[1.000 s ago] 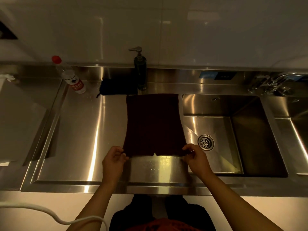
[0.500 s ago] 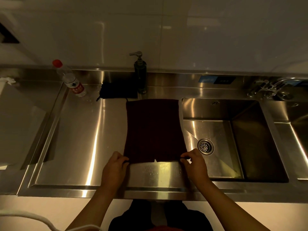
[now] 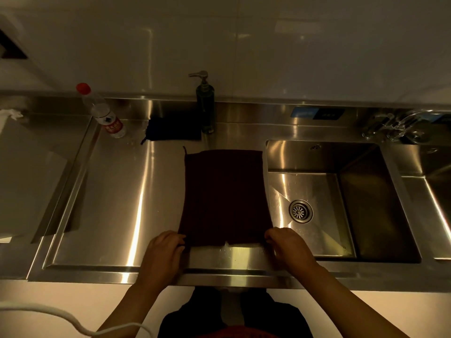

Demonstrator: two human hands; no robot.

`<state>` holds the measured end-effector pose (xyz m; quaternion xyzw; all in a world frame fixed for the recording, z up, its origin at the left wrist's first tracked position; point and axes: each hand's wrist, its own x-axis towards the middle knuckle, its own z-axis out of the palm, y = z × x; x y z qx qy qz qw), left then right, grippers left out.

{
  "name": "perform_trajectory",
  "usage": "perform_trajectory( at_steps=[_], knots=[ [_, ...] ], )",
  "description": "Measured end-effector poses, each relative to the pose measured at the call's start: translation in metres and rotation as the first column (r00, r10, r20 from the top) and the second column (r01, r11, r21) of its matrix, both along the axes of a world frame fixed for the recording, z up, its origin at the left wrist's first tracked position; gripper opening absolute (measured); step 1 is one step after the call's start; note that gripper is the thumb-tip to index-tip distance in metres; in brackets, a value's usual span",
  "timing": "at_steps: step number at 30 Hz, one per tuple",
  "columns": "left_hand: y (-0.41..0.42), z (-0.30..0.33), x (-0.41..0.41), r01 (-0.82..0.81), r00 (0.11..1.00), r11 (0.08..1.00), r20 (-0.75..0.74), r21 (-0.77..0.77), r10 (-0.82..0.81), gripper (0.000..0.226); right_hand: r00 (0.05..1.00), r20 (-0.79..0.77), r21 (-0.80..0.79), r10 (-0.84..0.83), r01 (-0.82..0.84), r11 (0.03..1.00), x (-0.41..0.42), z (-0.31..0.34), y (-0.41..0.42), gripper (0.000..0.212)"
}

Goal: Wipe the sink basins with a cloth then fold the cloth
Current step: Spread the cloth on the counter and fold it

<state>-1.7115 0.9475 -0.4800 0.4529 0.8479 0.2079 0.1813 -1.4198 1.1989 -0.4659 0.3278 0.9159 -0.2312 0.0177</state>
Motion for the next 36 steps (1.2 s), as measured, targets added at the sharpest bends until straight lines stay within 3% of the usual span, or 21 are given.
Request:
perform_trajectory(
  at_steps=[10, 26, 36],
  knots=[
    [-0.040, 0.028, 0.014, 0.048, 0.986, 0.999, 0.159, 0.010, -0.049, 0.012, 0.996, 0.085, -0.264, 0.041, -0.017, 0.964, 0.028, 0.006, 0.001, 0.016],
    [0.067, 0.061, -0.072, 0.006, 0.986, 0.993, 0.164, 0.118, -0.025, 0.016, 0.987, -0.105, -0.260, -0.125, 0.094, 0.961, -0.054, 0.055, 0.090, 0.013],
    [0.167, 0.041, -0.137, -0.089, 0.981, 0.991, 0.182, 0.101, 0.070, 0.012, 0.971, -0.138, -0.228, -0.197, 0.162, 0.960, -0.134, 0.040, 0.170, 0.009]
  ],
)
